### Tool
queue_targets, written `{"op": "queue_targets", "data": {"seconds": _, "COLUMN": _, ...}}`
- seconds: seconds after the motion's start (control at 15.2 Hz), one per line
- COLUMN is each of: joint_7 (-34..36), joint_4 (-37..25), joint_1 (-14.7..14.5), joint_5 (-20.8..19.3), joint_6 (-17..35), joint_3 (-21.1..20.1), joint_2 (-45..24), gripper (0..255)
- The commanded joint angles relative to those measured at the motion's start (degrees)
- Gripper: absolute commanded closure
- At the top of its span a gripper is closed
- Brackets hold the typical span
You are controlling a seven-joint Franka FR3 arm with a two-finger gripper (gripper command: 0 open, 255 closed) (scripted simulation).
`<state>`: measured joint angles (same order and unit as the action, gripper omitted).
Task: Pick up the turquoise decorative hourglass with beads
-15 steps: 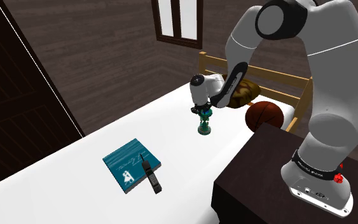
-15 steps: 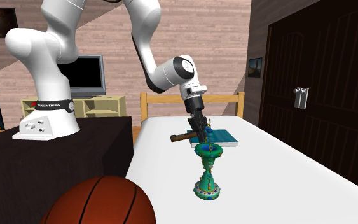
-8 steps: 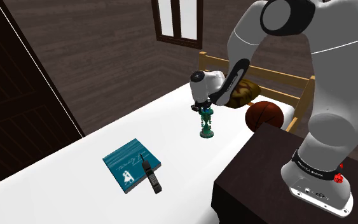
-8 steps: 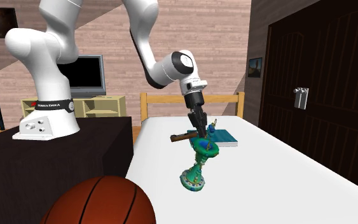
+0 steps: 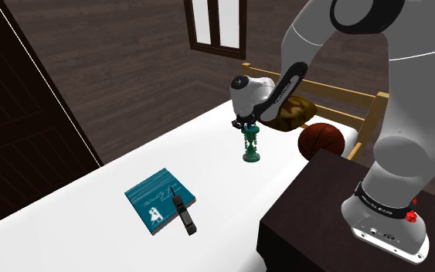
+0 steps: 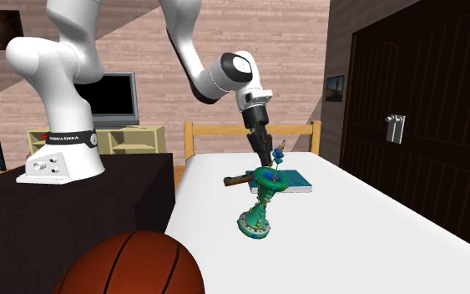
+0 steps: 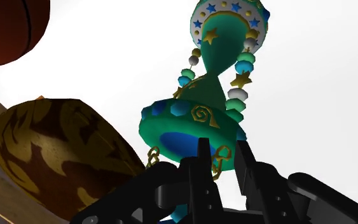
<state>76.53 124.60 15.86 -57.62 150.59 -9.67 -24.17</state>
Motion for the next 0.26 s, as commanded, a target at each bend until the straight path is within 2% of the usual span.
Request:
{"op": "queue_targets", "data": {"seconds": 0.0, "joint_7": -1.5, "joint_4": 0.5, "joint_1": 0.5, "joint_5": 1.5, "joint_6": -0.7, "joint_3": -0.7, "joint_2": 1.5, "gripper": 255}}
{"op": "queue_targets", "data": {"seconds": 0.2, "joint_7": -2.4, "joint_4": 0.7, "joint_1": 0.7, "joint_5": 2.3, "joint_6": -1.0, "joint_3": -1.0, "joint_2": 2.3, "gripper": 255}}
